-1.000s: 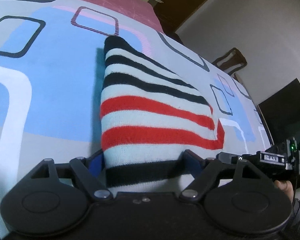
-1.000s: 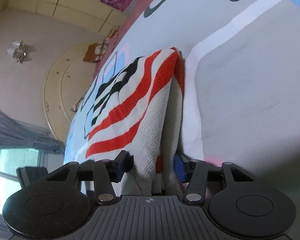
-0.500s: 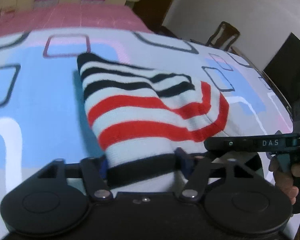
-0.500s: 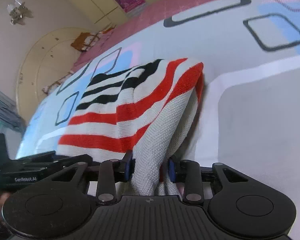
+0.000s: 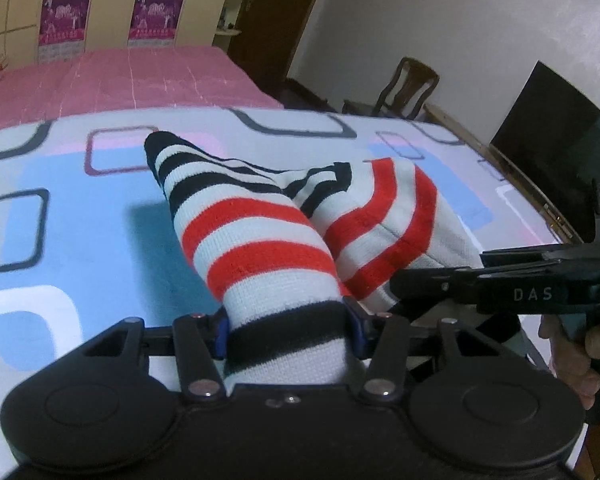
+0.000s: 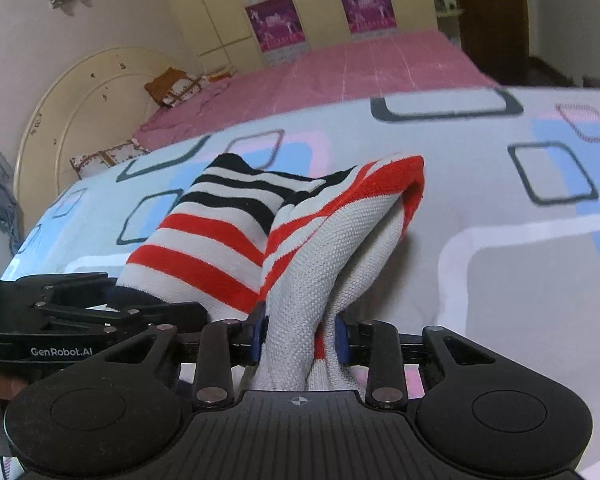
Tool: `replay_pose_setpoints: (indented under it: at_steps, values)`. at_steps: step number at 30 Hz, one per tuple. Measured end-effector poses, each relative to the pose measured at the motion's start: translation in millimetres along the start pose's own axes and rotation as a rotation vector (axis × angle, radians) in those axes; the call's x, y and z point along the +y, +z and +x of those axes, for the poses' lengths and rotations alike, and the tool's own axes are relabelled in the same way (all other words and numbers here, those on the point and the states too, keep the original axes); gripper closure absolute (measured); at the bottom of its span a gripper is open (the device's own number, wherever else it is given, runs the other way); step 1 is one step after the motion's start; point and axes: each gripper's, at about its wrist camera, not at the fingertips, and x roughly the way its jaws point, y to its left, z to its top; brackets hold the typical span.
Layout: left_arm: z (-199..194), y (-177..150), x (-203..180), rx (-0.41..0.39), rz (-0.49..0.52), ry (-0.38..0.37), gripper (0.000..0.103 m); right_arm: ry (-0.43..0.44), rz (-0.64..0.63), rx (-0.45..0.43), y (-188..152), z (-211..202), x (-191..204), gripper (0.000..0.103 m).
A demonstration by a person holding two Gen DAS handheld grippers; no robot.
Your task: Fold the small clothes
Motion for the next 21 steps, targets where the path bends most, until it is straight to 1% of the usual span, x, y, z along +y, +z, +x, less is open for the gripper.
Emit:
replay_pose_setpoints:
  at_steps: [5,9,17,21]
  values:
    - [-28,-1,11,-0.036,0.003,0.014,0.052,-0.003,-0.062,-0.024,3,-4,37,0.070]
    - [-51,-7,29,-0.051,-0.005,0.033,0.052,0.018,-0.089,-0.025,2,0,64,0.070]
    - [-95,-29,83,-0.059,-0.059,0.101,0.052,0.086,-0.139,0.007,-4,37,135,0.070]
    - [-112,-39,110,-0.052,-0.080,0.119,0.052,0.120,-0.141,0.027,-10,60,168,0.070]
